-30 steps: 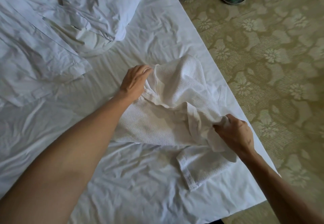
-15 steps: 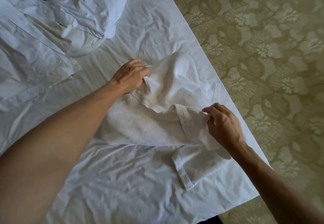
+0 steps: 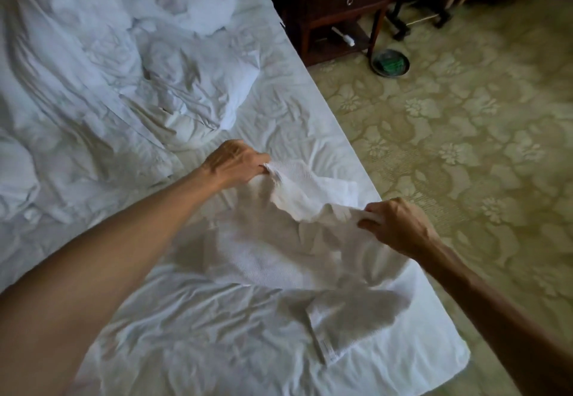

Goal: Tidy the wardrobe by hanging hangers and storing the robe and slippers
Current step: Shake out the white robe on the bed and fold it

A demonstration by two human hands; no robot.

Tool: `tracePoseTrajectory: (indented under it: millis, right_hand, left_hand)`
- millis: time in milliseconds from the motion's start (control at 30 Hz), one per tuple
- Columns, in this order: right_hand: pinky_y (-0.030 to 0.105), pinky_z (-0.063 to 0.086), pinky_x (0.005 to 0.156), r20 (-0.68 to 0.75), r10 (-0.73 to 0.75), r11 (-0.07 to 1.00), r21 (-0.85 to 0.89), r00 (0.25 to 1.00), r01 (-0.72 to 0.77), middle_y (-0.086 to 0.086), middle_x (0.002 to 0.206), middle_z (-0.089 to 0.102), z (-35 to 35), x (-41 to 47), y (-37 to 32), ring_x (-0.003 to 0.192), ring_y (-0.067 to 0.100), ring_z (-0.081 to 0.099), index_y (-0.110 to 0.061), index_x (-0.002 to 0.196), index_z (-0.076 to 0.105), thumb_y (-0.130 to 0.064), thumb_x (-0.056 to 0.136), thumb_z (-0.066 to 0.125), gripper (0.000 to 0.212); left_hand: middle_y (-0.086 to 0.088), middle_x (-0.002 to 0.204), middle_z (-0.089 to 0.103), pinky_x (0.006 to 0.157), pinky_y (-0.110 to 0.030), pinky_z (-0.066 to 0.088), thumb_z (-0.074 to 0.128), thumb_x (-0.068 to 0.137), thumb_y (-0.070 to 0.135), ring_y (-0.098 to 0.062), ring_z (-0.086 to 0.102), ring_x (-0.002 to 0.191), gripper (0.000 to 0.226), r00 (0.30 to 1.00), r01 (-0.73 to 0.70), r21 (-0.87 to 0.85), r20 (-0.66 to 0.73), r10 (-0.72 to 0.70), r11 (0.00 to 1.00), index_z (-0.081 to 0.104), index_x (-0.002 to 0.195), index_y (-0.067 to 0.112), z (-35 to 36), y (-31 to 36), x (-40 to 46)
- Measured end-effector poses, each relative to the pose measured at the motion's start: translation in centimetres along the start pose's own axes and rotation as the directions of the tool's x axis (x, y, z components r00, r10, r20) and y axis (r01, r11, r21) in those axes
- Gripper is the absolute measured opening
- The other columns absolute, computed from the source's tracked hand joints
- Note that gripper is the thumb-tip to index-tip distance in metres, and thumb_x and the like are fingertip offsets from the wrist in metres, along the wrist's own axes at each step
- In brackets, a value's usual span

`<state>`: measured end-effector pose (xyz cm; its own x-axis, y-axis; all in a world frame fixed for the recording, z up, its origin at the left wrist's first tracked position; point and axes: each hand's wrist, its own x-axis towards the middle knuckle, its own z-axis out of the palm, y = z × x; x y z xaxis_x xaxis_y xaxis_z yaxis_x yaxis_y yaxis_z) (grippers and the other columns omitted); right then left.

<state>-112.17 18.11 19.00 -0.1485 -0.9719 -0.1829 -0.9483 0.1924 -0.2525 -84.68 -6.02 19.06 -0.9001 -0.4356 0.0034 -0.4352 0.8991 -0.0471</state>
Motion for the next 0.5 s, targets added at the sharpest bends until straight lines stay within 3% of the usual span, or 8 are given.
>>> tracePoseTrajectory:
  millis: [133,200,333,433,500]
  right_hand:
    - [0.03,0.04,0.051,-0.3,0.1,0.995,0.011,0.949,-0.101,0.011,0.066,0.068,-8.7,0.8,-2.3,0.062,0.036,0.066,-0.016,0.08,0.067,-0.035,0.087,0.073,0.021]
    - [0.033,0.043,0.053,-0.356,0.157,0.987,0.026,0.921,-0.159,0.014,0.07,0.068,-13.3,1.5,-3.9,0.065,0.038,0.066,-0.015,0.082,0.066,-0.039,0.088,0.069,0.025]
    - [0.033,0.045,0.055,-0.426,0.088,0.994,-0.025,0.9,-0.109,0.016,0.076,0.07,-22.9,3.1,-7.5,0.068,0.037,0.067,-0.014,0.084,0.071,-0.047,0.091,0.063,0.034]
    - [0.036,0.04,0.061,-0.466,0.033,0.991,-0.102,0.884,-0.09,0.021,0.092,0.071,-30.4,3.8,-11.1,0.082,0.04,0.067,-0.016,0.104,0.073,-0.045,0.093,0.062,0.033]
    - [0.038,0.045,0.066,-0.501,-0.027,0.986,-0.155,0.865,-0.059,0.019,0.101,0.071,-34.7,4.0,-13.5,0.09,0.04,0.068,-0.017,0.113,0.072,-0.043,0.093,0.063,0.034]
  left_hand:
    - [-0.015,0.073,0.071,0.062,-0.04,0.05,0.057,0.096,0.051,-0.039,0.07,0.071,0.038,0.974,0.222,-0.027,-0.03,-0.223,0.975,0.061,0.094,0.013,-8.7,-1.9,-1.8]
    - [-0.014,0.073,0.071,0.062,-0.04,0.049,0.057,0.096,0.052,-0.038,0.069,0.07,0.04,0.959,0.275,-0.047,-0.054,-0.278,0.96,0.06,0.095,0.012,-13.4,-2.9,-3.1]
    - [-0.012,0.068,0.067,0.057,-0.035,0.042,0.059,0.094,0.054,-0.038,0.066,0.067,0.042,0.945,0.309,-0.007,-0.111,-0.308,0.951,0.057,0.092,0.012,-23.5,-5.0,-6.5]
    - [-0.012,0.068,0.067,0.058,-0.032,0.036,0.065,0.09,0.053,-0.037,0.067,0.069,0.042,0.953,0.296,0.078,-0.099,-0.288,0.952,0.056,0.093,0.012,-31.1,-6.5,-9.1]
    - [-0.01,0.08,0.071,0.061,-0.032,0.036,0.063,0.09,0.057,-0.034,0.068,0.08,0.043,0.948,0.318,0.173,-0.064,-0.311,0.932,0.059,0.098,0.015,-35.9,-7.3,-10.6]
